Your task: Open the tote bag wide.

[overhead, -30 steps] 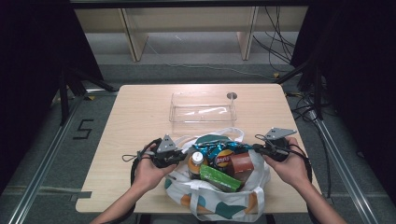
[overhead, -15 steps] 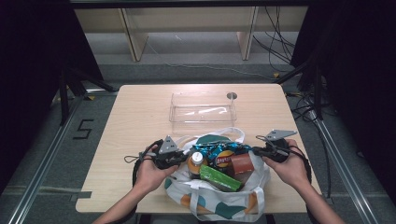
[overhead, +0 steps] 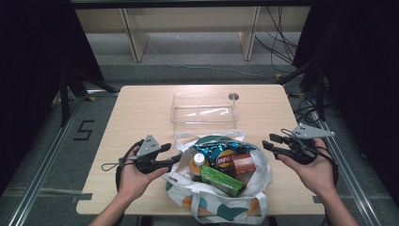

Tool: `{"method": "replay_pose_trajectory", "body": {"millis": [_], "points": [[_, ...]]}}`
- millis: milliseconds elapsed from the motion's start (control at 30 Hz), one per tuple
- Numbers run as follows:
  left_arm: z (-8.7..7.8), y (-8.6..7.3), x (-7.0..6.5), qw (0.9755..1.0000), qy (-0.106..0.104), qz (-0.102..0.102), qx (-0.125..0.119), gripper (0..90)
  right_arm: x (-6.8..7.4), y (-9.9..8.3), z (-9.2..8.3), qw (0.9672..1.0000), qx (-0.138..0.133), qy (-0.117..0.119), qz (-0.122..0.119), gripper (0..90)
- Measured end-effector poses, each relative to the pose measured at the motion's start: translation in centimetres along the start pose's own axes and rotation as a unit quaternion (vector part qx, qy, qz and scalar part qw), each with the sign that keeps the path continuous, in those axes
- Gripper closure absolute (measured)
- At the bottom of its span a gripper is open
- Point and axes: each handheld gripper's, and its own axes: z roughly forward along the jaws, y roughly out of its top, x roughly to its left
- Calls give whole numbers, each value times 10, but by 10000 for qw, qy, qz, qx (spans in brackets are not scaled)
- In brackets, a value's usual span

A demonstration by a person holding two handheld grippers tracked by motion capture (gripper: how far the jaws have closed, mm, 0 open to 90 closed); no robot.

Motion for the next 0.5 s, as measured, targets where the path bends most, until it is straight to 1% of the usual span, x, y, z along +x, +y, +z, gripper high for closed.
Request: {"method": "replay_pose_trajectory", "body": {"millis": [67, 100, 167, 200, 233, 267, 300, 333, 367, 400, 433, 500], "points": [[-8, -1, 2, 9998, 36, -70, -192, 362, 3, 3, -3, 9999, -129, -4, 15, 520], [-11, -2, 2, 9995, 101, -105, -288, 348, 6, 3, -4, 9997, -228, -27, 118, 514], [-17, -3, 4, 9992, 111, -112, -378, 330, 8, 6, -7, 9994, -323, 5, 100, 490], [-19, -3, 5, 9989, 138, -144, -417, 326, 8, 7, -8, 9994, -342, -17, -19, 478], [-21, -3, 7, 9988, 165, -143, -429, 325, 11, 7, -8, 9992, -379, -90, 111, 478], [-21, -4, 8, 9986, 172, -155, -479, 324, 12, 8, -9, 9990, -432, -66, 131, 480], [-22, -4, 9, 9984, 206, -165, -492, 324, 12, 9, -9, 9986, -510, -53, 128, 481], [-22, -4, 9, 9984, 222, -188, -494, 325, 12, 10, -10, 9987, -495, -93, 85, 482], [-22, -5, 9, 9984, 223, -183, -493, 325, 12, 11, -9, 9982, -581, -67, 96, 488], [-23, -5, 8, 9983, 226, -194, -495, 325, 13, 12, -11, 9986, -503, -136, 70, 498], [-23, -5, 8, 9985, 213, -150, -482, 325, 15, 13, -11, 9983, -551, -149, 135, 506], [-21, -4, 8, 9984, 213, -168, -495, 326, 14, 13, -13, 9988, -474, -120, 31, 513]]}}
